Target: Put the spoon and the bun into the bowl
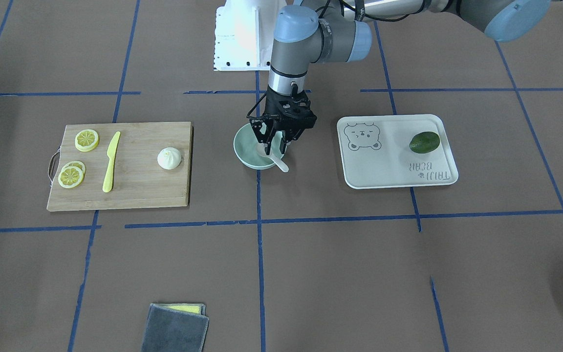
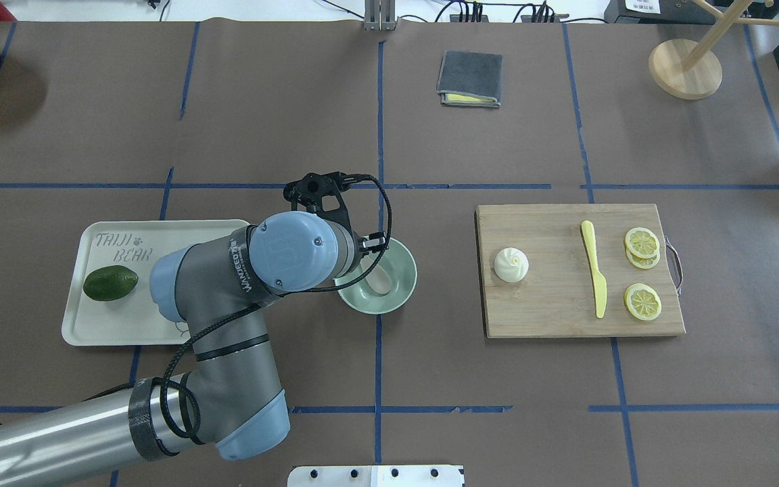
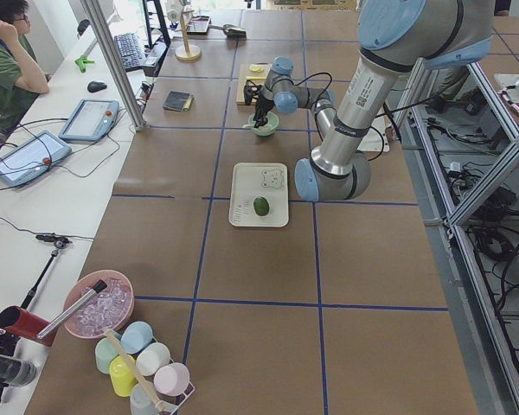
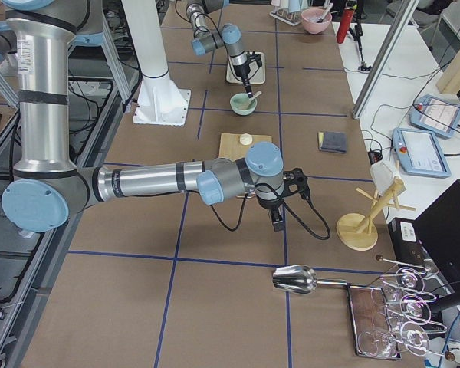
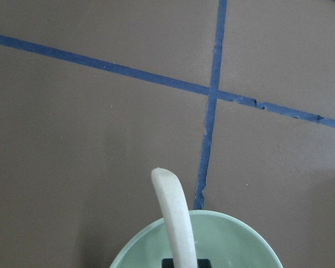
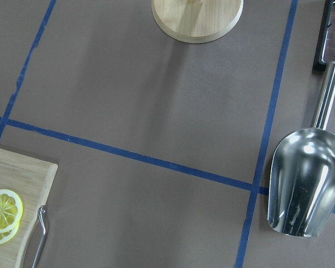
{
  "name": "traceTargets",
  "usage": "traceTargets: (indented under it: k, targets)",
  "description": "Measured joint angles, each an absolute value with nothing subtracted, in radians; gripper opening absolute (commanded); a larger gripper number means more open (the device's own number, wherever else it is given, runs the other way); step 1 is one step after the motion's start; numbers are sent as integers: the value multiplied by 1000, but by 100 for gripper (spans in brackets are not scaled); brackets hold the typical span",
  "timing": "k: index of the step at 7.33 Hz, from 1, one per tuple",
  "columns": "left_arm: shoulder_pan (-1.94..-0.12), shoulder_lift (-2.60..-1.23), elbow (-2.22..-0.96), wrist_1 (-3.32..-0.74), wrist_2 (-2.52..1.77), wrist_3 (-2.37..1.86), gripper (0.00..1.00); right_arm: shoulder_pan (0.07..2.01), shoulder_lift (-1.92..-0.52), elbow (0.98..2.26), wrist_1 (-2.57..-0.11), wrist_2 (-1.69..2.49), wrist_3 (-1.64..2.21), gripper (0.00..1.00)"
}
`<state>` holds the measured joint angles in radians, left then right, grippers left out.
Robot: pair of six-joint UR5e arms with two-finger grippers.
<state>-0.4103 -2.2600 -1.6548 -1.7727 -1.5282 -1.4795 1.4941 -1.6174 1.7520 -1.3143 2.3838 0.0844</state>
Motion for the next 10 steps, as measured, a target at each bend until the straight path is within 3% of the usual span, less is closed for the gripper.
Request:
traceTargets:
  k: [4, 7, 10]
  targets:
    - [-510, -2147, -1812, -1766, -1623, -1057, 100, 1493, -1611, 1786, -1312, 2386, 86, 100]
    - [-825, -1980, -1874, -1764, -1857, -500, 100, 1443, -1573, 1808, -1312, 2385, 106, 100]
    - [-1224, -1787, -1786, -1752, -2131, -56, 100, 1293, -1480, 1862, -1320, 2340, 287, 100]
